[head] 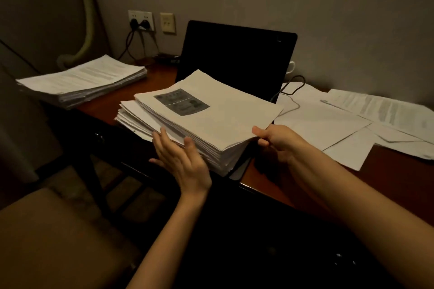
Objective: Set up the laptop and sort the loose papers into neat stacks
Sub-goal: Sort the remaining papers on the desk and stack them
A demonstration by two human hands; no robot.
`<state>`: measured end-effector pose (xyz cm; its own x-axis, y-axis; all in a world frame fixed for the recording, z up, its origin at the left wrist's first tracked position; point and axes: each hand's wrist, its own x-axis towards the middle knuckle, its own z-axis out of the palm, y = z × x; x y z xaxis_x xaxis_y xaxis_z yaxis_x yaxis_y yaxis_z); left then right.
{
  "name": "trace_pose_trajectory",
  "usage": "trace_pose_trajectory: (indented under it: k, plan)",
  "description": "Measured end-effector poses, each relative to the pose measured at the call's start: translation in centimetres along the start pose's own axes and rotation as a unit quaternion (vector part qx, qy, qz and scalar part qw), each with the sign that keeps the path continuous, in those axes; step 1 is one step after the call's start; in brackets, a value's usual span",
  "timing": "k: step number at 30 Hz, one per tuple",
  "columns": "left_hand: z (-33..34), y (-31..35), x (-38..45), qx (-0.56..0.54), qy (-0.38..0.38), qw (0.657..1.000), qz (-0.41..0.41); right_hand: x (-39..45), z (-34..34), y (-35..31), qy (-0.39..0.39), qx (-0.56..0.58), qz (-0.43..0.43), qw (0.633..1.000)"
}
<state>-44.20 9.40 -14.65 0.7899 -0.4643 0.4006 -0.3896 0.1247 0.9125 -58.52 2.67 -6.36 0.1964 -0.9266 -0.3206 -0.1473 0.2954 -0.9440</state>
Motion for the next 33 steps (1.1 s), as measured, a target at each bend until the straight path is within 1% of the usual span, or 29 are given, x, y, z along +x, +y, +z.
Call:
trace_pose_trajectory:
  k: [2,5,7,11,13,15,16,17,18,19,21,23,24,25,26,27,28,29,31,33]
  plan:
    - [0.5,-0.2,-0.7,0.012,-0.008,1.0,-0.004,0.0,-0.1,0.0,0.006,-0.072,-0.008,0.997]
    - [1.1,-0.1,-1.3,0.011,-0.005,1.0,0.004,0.3,-0.4,-0.5,-0.006,-0.223,-0.021,0.975]
    - [1.2,-0.1,-1.5,0.0,-0.006,1.0,0.008,0.6,-0.4,-0.7,-0.018,-0.263,-0.017,0.964]
    - [1.1,-0.3,-1.6,-0.003,-0.025,1.0,0.006,0.6,0.5,-0.6,-0.001,-0.265,-0.031,0.964]
    - [0.8,0.1,-1.5,-0.015,-0.029,0.999,-0.011,0.2,1.0,-0.4,0.014,-0.26,-0.043,0.965]
    - [0.3,1.2,-1.5,-0.058,0.014,0.998,-0.013,-0.3,1.0,0.0,0.02,-0.242,-0.057,0.969]
    - [-0.1,2.1,-1.6,-0.089,0.042,0.995,0.011,-0.8,0.6,0.2,0.018,-0.221,-0.063,0.973]
    - [-0.4,3.2,-1.6,-0.122,0.062,0.989,0.052,-1.3,0.1,0.5,0.016,-0.207,-0.075,0.975]
    - [-0.5,4.3,-1.8,-0.155,0.065,0.98,0.103,-1.8,-0.5,0.8,0.018,-0.209,-0.094,0.973]
    - [-0.4,5.4,-2.1,-0.183,0.046,0.969,0.158,-2.3,-1.4,1.2,0.027,-0.23,-0.119,0.966]
    - [0.5,7.4,-3.1,-0.213,-0.034,0.94,0.263,-3.0,-3.5,2.4,0.069,-0.295,-0.176,0.937]
    - [2.5,8.7,-4.3,-0.179,-0.146,0.91,0.344,-3.4,-6.1,3.7,0.115,-0.369,-0.222,0.895]
    - [3.8,9.1,-4.9,-0.138,-0.213,0.899,0.356,-3.6,-7.5,4.4,0.133,-0.4,-0.238,0.875]
    - [5.1,9.4,-5.6,-0.083,-0.285,0.892,0.34,-3.9,-8.8,5.1,0.151,-0.427,-0.25,0.856]
    - [6.5,9.5,-6.3,-0.017,-0.354,0.884,0.304,-4.1,-10.2,5.8,0.17,-0.452,-0.261,0.836]
    - [7.9,9.4,-6.9,0.048,-0.412,0.871,0.263,-4.2,-11.5,6.5,0.188,-0.474,-0.267,0.818]
    - [9.3,9.2,-7.4,0.112,-0.455,0.852,0.235,-4.4,-12.8,7.1,0.204,-0.491,-0.267,0.804]
    - [10.6,9.0,-7.7,0.174,-0.484,0.827,0.225,-4.5,-14.0,7.6,0.219,-0.5,-0.259,0.797]
    - [12.9,8.8,-8.3,0.274,-0.51,0.782,0.231,-4.5,-15.8,8.0,0.243,-0.516,-0.243,0.785]
    - [14.7,9.0,-8.9,0.324,-0.519,0.761,0.218,-4.2,-17.0,8.1,0.271,-0.525,-0.236,0.771]
